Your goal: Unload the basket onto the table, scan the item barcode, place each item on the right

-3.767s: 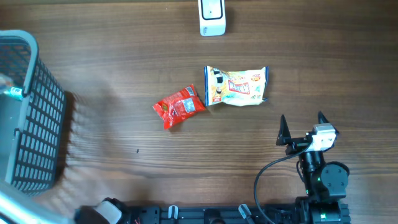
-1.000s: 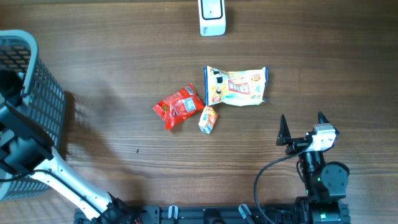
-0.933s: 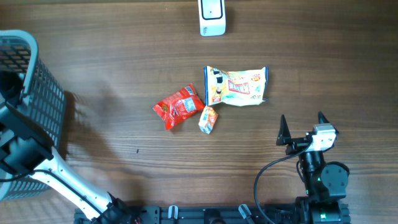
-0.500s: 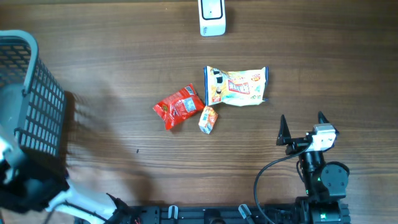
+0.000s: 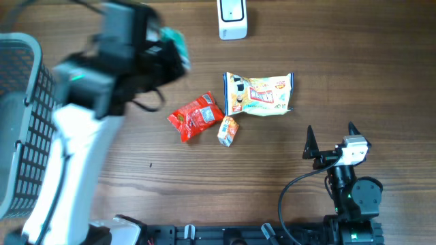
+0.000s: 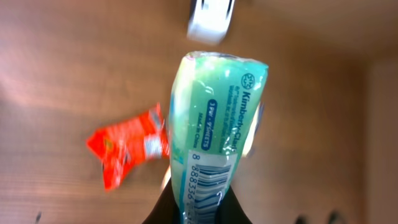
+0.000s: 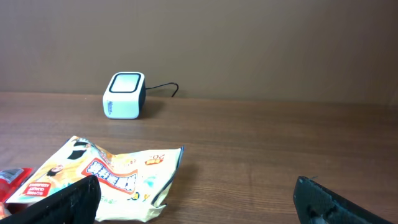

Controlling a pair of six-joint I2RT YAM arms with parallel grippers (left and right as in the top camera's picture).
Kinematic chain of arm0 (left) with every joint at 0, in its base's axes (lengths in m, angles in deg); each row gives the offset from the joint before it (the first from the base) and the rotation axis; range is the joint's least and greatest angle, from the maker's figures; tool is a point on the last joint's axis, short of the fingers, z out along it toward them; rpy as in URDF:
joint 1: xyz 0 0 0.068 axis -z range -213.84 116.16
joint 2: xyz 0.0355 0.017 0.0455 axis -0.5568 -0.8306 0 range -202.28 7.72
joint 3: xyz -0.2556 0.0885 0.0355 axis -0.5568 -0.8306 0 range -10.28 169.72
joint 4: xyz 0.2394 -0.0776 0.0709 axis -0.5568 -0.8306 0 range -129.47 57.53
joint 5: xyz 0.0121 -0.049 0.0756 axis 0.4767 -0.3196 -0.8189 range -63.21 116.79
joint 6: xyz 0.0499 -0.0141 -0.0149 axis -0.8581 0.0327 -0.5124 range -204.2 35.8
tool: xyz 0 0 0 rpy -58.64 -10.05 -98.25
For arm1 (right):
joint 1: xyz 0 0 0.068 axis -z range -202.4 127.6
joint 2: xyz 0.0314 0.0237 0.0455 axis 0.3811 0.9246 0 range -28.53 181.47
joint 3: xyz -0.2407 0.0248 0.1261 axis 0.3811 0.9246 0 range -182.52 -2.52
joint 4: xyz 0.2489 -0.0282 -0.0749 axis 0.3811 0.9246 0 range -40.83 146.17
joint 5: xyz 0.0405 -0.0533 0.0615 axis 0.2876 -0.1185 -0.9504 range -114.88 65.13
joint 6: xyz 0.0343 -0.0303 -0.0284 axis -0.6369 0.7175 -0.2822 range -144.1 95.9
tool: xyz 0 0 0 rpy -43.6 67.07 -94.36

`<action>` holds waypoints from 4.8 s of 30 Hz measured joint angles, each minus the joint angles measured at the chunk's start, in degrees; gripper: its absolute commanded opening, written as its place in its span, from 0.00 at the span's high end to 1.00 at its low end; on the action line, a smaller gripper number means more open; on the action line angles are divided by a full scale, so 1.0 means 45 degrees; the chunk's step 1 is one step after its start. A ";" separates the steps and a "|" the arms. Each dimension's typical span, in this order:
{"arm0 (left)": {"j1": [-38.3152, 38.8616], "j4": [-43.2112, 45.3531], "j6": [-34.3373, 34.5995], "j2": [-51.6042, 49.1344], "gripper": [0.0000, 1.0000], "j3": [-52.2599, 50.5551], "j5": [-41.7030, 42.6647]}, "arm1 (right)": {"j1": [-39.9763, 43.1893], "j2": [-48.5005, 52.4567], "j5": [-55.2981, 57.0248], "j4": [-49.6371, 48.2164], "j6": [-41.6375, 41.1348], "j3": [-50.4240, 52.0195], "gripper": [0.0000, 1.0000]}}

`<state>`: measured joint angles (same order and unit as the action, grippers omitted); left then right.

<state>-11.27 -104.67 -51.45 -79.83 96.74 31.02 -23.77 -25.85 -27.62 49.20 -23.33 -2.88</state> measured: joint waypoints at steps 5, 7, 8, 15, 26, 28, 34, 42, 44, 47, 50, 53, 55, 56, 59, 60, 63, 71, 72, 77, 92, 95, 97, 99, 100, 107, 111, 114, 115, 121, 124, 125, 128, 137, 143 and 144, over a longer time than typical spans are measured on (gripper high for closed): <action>0.3186 0.2516 0.0044 -0.3779 0.85 -0.3283 -0.0223 | 0.0000 0.0000 -0.0005 0.0010 0.0000 0.0000 0.00; 0.3439 0.2637 0.0112 -0.5008 0.70 -0.3463 -0.0413 | 0.0000 0.0000 -0.0005 0.0010 0.0000 0.0000 0.00; 0.3390 0.2633 0.0126 -0.5294 0.68 -0.3463 -0.0665 | 0.0000 0.0000 -0.0005 0.0010 0.0000 0.0000 0.00; 0.2103 0.1894 0.0126 -0.5411 0.41 -0.3449 -0.1831 | 0.0000 0.0000 -0.0005 0.0010 0.0000 0.0000 0.00; -0.2623 -0.1870 0.0165 0.2637 0.00 -0.0291 -0.2127 | 0.0000 0.0005 0.0000 0.0000 0.0000 0.0000 0.00; -0.3283 -0.2929 0.0160 0.3993 0.00 -0.0287 -0.2123 | 0.0000 0.0000 -0.0005 0.0005 0.0000 0.0000 0.00; -0.3555 -0.5401 0.0165 0.6042 0.00 -0.0296 -0.2419 | 0.0000 0.0000 -0.0005 0.0000 0.0000 0.0000 0.00; -0.3555 -0.4439 0.0748 0.6183 0.00 -0.2307 -0.2506 | 0.0000 0.0000 0.0000 -0.0005 0.0238 0.0000 0.00; -0.3555 -0.4012 0.0913 0.6096 0.00 -0.3220 -0.2152 | 0.0000 0.0000 0.0005 -0.0029 0.0238 0.0000 0.00; -0.3555 -0.2414 0.1005 0.5620 0.00 -0.4983 -0.0767 | 0.0010 -0.0005 -0.3157 -0.1389 -0.2351 0.0000 0.00; -0.3555 -0.1486 0.0986 0.4634 0.00 -0.6144 0.0670 | 0.0000 0.0000 -0.6586 -0.1481 -0.8165 0.0000 0.00; -0.3128 -0.0869 0.0301 0.2948 0.00 -0.6465 0.1855 | 0.0000 0.0044 -0.7548 -0.3031 -1.2148 -0.0005 0.01; -0.2769 -0.0772 0.0097 0.1977 0.00 -0.6479 0.2176 | 0.0000 0.0049 -0.7538 -0.4945 -1.2949 -0.0257 0.01; -0.2613 -0.0753 0.0019 0.1292 0.00 -0.6489 0.2307 | 0.0000 0.0121 -0.7456 -0.4566 -1.3124 -0.0709 0.00; -0.2574 -0.0724 -0.0102 -0.0010 0.00 -0.6528 0.2419 | 0.0000 0.3181 -0.7281 0.0039 -1.0618 -0.4658 0.01; -0.2574 -0.0685 -0.0126 -0.0253 0.00 -0.6538 0.2419 | 0.0010 0.4741 -0.7344 0.2098 -0.9335 -0.6572 0.01; -0.2574 -0.0588 -0.0131 -0.0384 0.00 -0.6562 0.2438 | 0.0010 1.0642 -0.7689 0.8587 -0.5479 -1.2925 0.00; -0.2574 -0.0219 -0.0131 -0.0384 0.00 -0.6572 0.2472 | -0.0291 2.0686 -0.9097 1.0520 -0.4736 -1.8525 0.88; -0.2574 -0.0223 -0.0131 -0.0384 0.00 -0.6572 0.2472 | -0.0651 2.1269 -0.8903 1.0142 -0.4731 -1.8525 0.88; -0.2574 -0.0233 -0.0131 -0.0384 0.00 -0.6572 0.2472 | -0.3036 2.3528 -0.6834 0.8684 -0.5659 -1.8530 0.96; -0.2574 -0.0228 -0.0131 -0.0384 0.00 -0.6572 0.2472 | -0.1001 2.2853 -0.3322 1.1681 -0.5571 -1.8666 0.96; -0.2574 -0.0228 -0.0131 -0.0384 0.00 -0.6572 0.2472 | -0.1311 2.2017 -0.3308 1.0967 -0.5445 -1.8695 0.96; -0.2574 -0.0228 -0.0131 -0.0384 0.00 -0.6572 0.2472 | -0.1443 2.2586 -0.3279 1.0535 -0.5610 -1.8574 0.96; -0.2574 -0.0223 -0.0131 -0.0384 0.00 -0.6572 0.2472 | -0.1574 2.3727 -0.3677 0.9923 -0.5741 -1.8200 0.96; -0.2574 -0.0219 -0.0131 -0.0384 0.00 -0.6572 0.2472 | -0.1671 2.4344 -0.4002 0.9651 -0.5785 -1.8093 0.96; -0.2574 -0.0228 -0.0131 -0.0384 0.00 -0.6572 0.2472 | -0.2176 2.5849 -0.4532 1.0540 -0.5615 -1.8384 0.96; -0.2574 -0.0228 -0.0131 -0.0384 0.00 -0.6572 0.2472 | -0.1341 2.4655 -0.4075 1.2123 -0.5197 -1.9880 0.96; -0.2574 -0.0228 -0.0131 -0.0384 0.00 -0.6572 0.2472 | -0.0330 2.3664 -0.2827 1.2021 -0.5547 -2.0215 0.96; -0.2574 -0.0223 -0.0131 -0.0384 0.00 -0.6572 0.2472 | -0.0117 2.3707 -0.2453 1.1502 -0.5615 -1.9929 0.96; -0.2574 -0.0228 -0.0131 -0.0384 0.00 -0.6572 0.2472 | -0.0233 2.5135 -0.0782 1.0608 -0.6538 -1.8617 0.96; -0.2574 -0.0228 -0.0131 -0.0384 0.00 -0.6572 0.2472 | -0.0034 2.5597 0.0097 1.0559 -0.6742 -1.8564 0.96; -0.2574 -0.0228 -0.0131 -0.0384 0.00 -0.6572 0.2472 | 0.0039 2.5597 0.0393 1.0622 -0.6790 -1.8569 0.96; -0.2574 -0.0228 -0.0131 -0.0384 0.00 -0.6572 0.2472 | 0.0330 2.5592 0.1307 1.2458 -0.6795 -1.8889 0.96; -0.2574 -0.0238 -0.0131 -0.0384 0.00 -0.6572 0.2472 | 0.0588 2.3936 0.1166 1.4309 -0.6018 -1.9098 0.96; -0.2574 -0.0233 -0.0131 -0.0384 0.00 -0.6572 0.2472 | 0.0554 2.4028 0.1200 1.2706 -0.6455 -1.6402 0.96; -0.2574 -0.0228 -0.0131 -0.0384 0.00 -0.6572 0.2472 | 0.0554 2.4028 0.1549 1.3163 -0.6674 -1.6417 0.96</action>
<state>-22.85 -105.70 -52.04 -81.55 67.17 42.14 -21.27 82.28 -20.65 108.43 -53.36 -76.75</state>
